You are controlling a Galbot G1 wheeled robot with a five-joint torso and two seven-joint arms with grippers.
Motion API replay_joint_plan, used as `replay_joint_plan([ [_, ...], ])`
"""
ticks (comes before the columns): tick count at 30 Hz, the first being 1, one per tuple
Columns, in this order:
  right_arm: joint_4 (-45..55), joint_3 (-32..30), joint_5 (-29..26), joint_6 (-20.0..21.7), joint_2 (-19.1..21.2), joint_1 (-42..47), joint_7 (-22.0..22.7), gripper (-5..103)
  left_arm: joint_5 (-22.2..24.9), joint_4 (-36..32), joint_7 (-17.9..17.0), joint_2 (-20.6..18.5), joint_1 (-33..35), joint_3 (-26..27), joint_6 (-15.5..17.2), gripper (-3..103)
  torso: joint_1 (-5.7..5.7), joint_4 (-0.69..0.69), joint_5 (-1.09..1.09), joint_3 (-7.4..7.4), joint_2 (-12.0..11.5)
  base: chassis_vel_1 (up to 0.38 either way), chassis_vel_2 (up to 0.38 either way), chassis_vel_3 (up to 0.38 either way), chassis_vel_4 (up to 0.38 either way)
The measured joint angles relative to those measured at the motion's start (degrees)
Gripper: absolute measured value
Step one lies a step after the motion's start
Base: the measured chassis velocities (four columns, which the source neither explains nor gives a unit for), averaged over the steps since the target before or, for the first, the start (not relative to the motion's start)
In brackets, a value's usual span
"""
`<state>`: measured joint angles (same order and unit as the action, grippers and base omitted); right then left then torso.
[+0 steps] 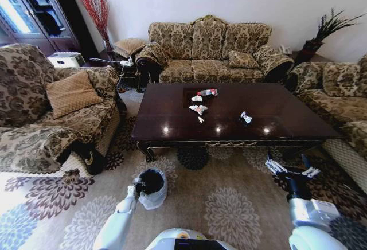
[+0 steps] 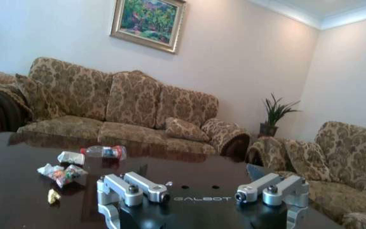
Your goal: Move to the front of the table and place the trash on the table into the trash bin.
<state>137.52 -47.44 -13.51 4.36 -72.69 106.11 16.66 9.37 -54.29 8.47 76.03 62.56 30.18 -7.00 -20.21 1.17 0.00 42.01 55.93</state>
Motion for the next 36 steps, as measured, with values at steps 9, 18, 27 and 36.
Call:
replay_joint_plan([
  [9,-1.2,1.3,-1.6,2.4,3.3,-0.6,0.4,100,2.8,-17.4,-1.9,-2.5,8.5,2.7,6.0,0,0.0,0.0,0.02,0.0,0.0,0.0,0.0,0.0,0.0],
  [18,-1.5,0.2,-2.7,3.3,5.8,0.6,1.5,100,3.6,-21.4,-5.4,-1.1,14.1,2.6,9.4,16,0.0,0.0,0.01,0.0,0.0,0.0,0.0,0.0,0.0],
  [27,-1.8,0.3,-4.3,4.9,8.1,1.7,2.8,100,1.4,-21.4,-8.7,2.6,13.3,2.0,13.8,48,0.0,0.0,0.0,0.0,0.0,0.0,0.0,0.0,0.0],
  [36,-0.9,-0.4,-6.0,6.5,10.1,3.4,4.6,100,-0.3,-10.8,-10.1,3.7,9.6,1.3,8.8,81,0.0,0.0,-0.01,0.0,0.0,0.0,0.0,0.0,0.0],
])
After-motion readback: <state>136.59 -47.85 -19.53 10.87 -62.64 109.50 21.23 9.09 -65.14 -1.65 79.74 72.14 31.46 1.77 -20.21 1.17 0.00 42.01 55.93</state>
